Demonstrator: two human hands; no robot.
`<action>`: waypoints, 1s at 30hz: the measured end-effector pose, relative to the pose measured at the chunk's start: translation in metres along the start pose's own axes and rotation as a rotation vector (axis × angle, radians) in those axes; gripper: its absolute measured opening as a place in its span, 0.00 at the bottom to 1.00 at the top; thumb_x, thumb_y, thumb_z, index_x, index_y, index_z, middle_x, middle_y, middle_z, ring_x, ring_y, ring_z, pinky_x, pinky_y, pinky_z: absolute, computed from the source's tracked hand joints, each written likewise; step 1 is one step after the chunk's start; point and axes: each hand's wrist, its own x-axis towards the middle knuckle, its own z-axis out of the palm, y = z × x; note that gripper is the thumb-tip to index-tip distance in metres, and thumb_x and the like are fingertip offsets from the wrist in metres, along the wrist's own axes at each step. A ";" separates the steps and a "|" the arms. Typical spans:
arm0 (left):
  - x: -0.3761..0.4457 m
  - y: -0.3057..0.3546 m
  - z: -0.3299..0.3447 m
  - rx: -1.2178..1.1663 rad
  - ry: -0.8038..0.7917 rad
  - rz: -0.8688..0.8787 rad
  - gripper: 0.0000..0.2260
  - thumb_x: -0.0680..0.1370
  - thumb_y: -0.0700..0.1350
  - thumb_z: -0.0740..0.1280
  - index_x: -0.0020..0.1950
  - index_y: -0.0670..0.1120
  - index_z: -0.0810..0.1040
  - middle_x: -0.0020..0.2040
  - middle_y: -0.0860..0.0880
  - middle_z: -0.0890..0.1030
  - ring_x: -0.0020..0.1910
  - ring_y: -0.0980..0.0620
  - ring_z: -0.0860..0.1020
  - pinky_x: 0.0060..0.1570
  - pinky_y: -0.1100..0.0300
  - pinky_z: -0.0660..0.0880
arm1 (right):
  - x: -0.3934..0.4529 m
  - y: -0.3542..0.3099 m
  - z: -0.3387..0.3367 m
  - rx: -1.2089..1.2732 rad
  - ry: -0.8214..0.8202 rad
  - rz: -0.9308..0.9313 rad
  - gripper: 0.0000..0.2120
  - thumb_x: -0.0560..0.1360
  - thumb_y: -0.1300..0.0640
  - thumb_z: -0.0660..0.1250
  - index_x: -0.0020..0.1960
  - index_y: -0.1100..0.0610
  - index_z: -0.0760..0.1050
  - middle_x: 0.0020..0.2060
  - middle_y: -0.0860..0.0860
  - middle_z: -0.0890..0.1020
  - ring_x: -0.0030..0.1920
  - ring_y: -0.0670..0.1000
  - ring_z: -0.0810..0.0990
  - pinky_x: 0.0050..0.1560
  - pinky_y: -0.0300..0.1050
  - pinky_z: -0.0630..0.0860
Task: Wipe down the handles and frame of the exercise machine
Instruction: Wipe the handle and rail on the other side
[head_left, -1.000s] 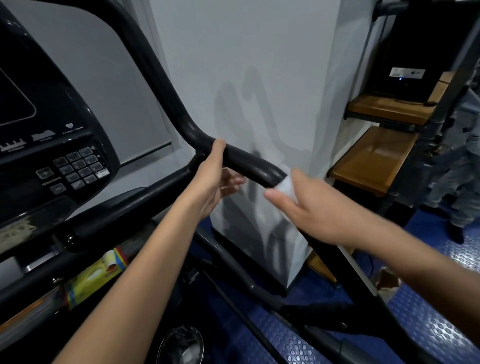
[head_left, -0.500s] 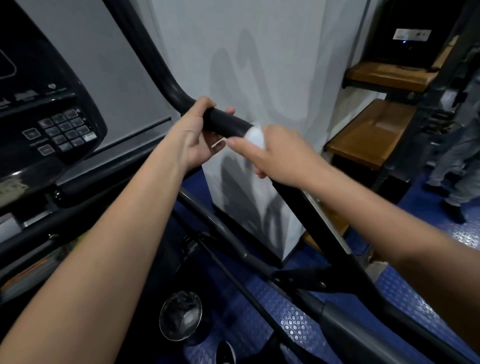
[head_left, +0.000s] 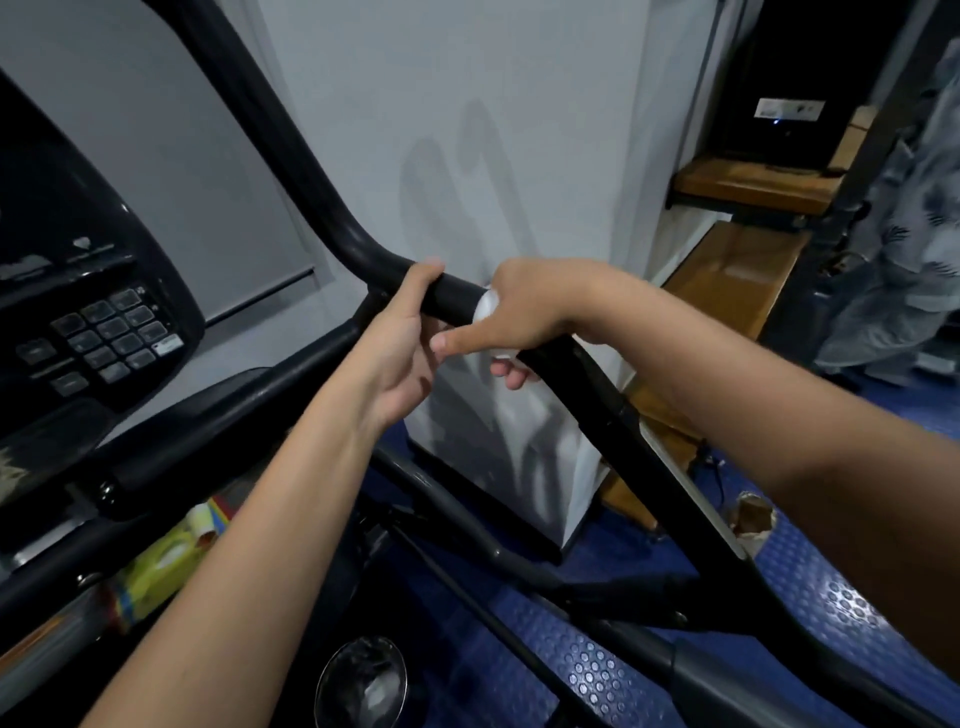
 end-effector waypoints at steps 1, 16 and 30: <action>0.001 -0.002 -0.003 0.016 -0.005 0.016 0.18 0.84 0.55 0.60 0.51 0.42 0.82 0.46 0.46 0.86 0.48 0.53 0.84 0.59 0.59 0.76 | 0.004 -0.002 -0.002 0.120 -0.054 0.017 0.20 0.77 0.40 0.68 0.47 0.59 0.80 0.38 0.53 0.84 0.35 0.50 0.84 0.44 0.42 0.82; 0.017 -0.017 -0.005 -0.113 -0.040 0.028 0.11 0.82 0.54 0.64 0.50 0.47 0.77 0.56 0.43 0.85 0.63 0.52 0.81 0.75 0.54 0.63 | -0.051 0.037 0.046 -0.280 0.530 0.088 0.19 0.73 0.36 0.69 0.52 0.48 0.67 0.36 0.46 0.77 0.36 0.49 0.78 0.34 0.46 0.75; 0.006 -0.009 0.006 0.006 0.070 0.086 0.17 0.83 0.57 0.61 0.48 0.44 0.78 0.35 0.49 0.84 0.35 0.54 0.81 0.55 0.55 0.76 | 0.005 0.006 0.003 0.506 -0.201 -0.051 0.07 0.77 0.57 0.70 0.47 0.56 0.73 0.28 0.49 0.74 0.29 0.47 0.75 0.30 0.37 0.72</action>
